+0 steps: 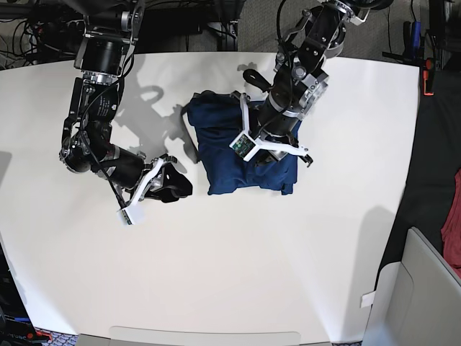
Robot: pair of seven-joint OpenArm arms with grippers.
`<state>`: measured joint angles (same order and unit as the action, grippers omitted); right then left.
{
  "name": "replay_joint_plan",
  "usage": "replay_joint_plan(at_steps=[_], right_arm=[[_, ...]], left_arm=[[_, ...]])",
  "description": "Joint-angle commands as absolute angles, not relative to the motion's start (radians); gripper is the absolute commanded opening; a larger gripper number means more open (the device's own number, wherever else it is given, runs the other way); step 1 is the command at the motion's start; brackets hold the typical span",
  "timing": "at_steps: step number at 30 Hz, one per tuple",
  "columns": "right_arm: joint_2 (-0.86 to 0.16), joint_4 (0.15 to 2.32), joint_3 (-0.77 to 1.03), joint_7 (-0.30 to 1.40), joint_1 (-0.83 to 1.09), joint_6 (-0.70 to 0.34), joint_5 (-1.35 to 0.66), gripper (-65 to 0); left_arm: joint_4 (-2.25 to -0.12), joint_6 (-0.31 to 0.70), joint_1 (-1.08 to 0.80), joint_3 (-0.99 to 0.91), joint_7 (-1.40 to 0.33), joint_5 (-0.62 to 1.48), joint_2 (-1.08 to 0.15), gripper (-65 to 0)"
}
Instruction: Fold the T-shirt properly
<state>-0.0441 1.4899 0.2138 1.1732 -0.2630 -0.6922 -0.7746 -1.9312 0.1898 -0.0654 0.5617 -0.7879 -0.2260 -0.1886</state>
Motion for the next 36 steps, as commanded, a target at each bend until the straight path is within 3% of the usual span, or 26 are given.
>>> replay_joint_plan(at_steps=[1,26,28,33,36], right_arm=[[-0.047,1.508,0.216,1.148,-0.289,-0.698,-0.799,-41.1],[-0.047,1.508,0.216,1.147,-0.294,-0.698,-0.799,-41.1],[-0.047,1.508,0.216,1.147,-0.294,-0.698,-0.799,-41.1],[-0.047,1.508,0.216,1.147,-0.294,-0.698,-0.799,-41.1],[-0.047,1.508,0.216,1.147,-0.294,-0.698,-0.799,-41.1]], left_arm=[[-1.940,0.182,-0.045,0.561,-0.766,-0.232,-0.188,-44.9],[-1.810,0.182,0.005,0.585,-0.763,-0.232,-0.208,-45.2],[-1.810,0.182,0.005,0.585,-0.768,-0.232,-0.208,-47.8],[-1.833,0.182,0.001,0.579,-0.776,-0.232,-0.208,-61.3],[-1.880,0.182,-0.002,0.578,-0.822,-0.286,-0.209,-61.7]])
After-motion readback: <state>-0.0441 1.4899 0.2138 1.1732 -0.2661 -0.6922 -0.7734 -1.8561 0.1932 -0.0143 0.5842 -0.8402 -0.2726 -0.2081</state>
